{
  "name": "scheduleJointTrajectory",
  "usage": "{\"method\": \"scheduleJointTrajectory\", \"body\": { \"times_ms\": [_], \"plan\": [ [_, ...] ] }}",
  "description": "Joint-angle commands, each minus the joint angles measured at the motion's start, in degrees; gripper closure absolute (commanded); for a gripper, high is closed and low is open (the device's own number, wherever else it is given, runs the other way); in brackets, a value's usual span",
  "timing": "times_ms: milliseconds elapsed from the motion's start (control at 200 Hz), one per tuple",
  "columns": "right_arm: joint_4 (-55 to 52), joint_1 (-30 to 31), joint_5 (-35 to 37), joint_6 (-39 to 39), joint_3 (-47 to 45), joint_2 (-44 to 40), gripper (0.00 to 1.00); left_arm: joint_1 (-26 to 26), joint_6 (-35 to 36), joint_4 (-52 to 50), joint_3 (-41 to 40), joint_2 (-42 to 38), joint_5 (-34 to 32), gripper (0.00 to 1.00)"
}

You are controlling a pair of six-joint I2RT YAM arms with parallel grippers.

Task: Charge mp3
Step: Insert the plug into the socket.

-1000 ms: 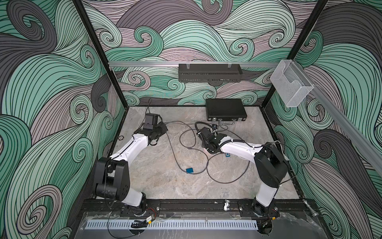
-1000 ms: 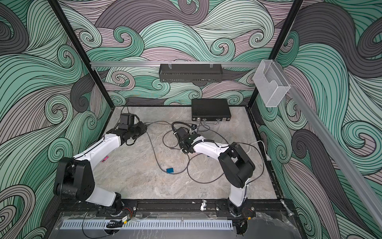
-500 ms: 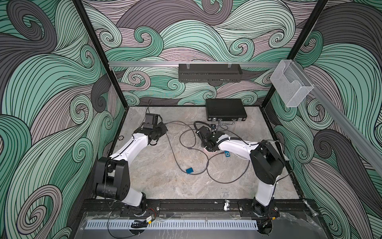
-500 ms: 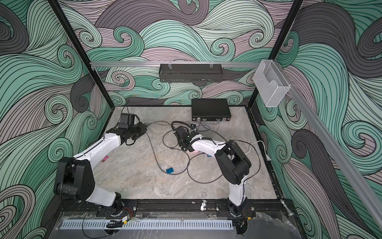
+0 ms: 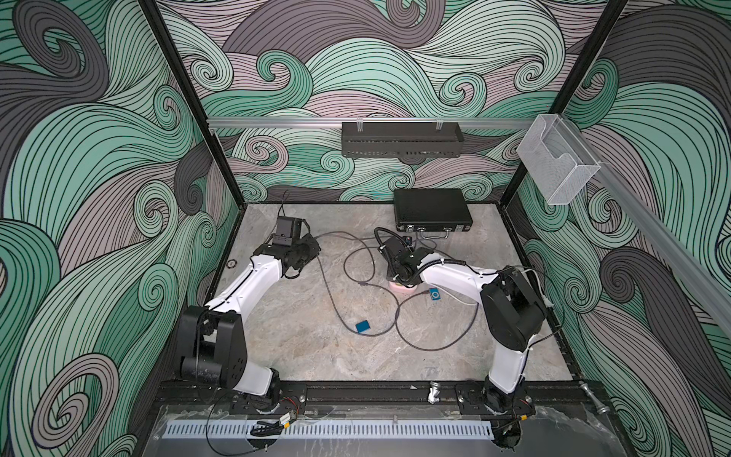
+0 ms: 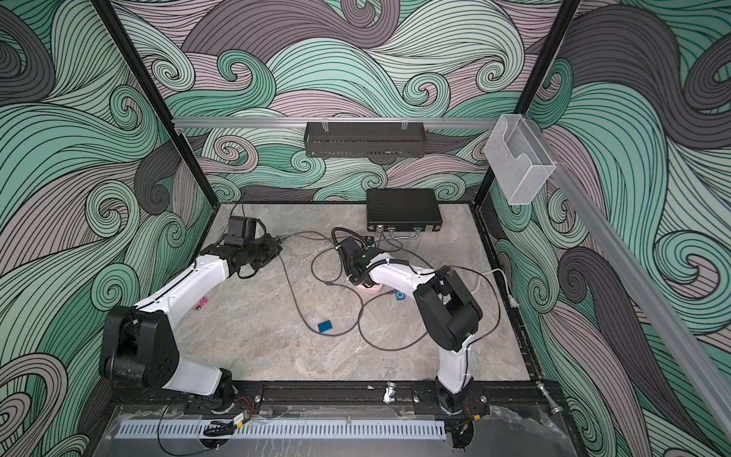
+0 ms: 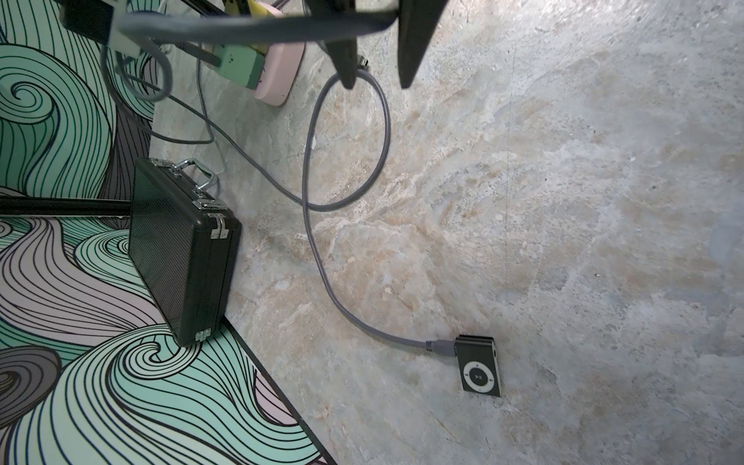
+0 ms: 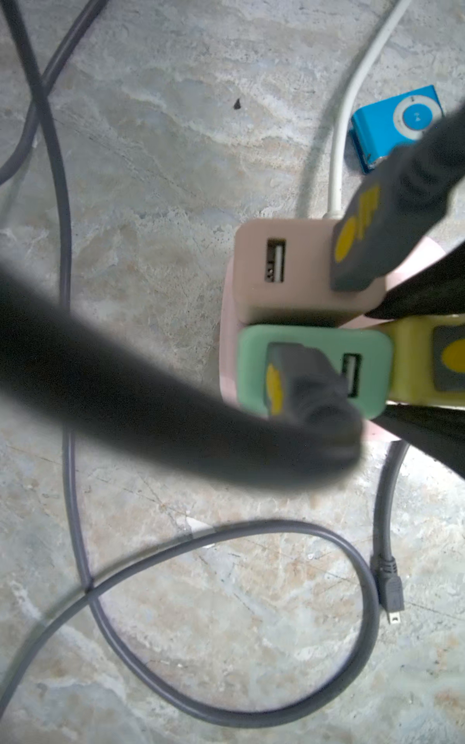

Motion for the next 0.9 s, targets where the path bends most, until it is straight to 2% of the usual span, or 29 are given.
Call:
{"method": "scheduleJointTrajectory", "body": {
  "times_ms": [0, 60, 250, 316, 461, 611, 671, 731, 821, 896],
  "plan": [
    [-4.5, -0.3, -5.6, -2.1, 1.7, -3.3, 0.51, -0.7, -0.8, -5.3, 1.1, -4.1, 0.1, 0.79],
    [-5.2, -0.3, -7.4, -2.8, 2.1, -5.0, 0.45, -1.0, -0.8, -6.7, 0.0, -5.1, -0.1, 0.76],
    [-6.2, -0.3, -15.6, -3.3, 0.6, -11.1, 0.41, -1.2, -0.6, -8.4, -2.2, -5.6, -0.8, 0.7],
    [-7.3, -0.1, -19.6, -4.1, 0.3, -12.5, 0.41, -1.3, 0.4, -10.2, -1.3, -4.6, -0.2, 0.59],
    [-9.7, 0.9, -27.2, -6.5, -2.4, -15.7, 0.41, -1.4, 2.4, -16.8, 1.1, -2.8, -3.2, 0.4],
    [-3.8, 2.6, -32.1, -15.2, -5.3, -17.4, 0.43, -1.4, 6.0, -21.0, 3.1, -2.5, -5.4, 0.38],
    [-2.0, 3.1, -32.3, -18.4, -3.4, -14.7, 0.49, -1.3, 7.6, -19.1, 3.1, -3.0, -2.8, 0.38],
    [-1.7, 3.5, -32.7, -22.3, 0.5, -10.4, 0.57, -1.3, 10.0, -15.6, 2.8, -3.0, 3.0, 0.38],
    [-1.1, 3.6, -31.6, -26.7, 4.9, -4.4, 0.57, -1.3, 12.9, -12.8, 3.5, -2.1, 11.8, 0.38],
    [0.0, 3.4, -30.2, -30.1, 7.1, -0.2, 0.56, -1.3, 14.4, -12.2, 4.3, -2.1, 15.5, 0.38]
  ]
}}
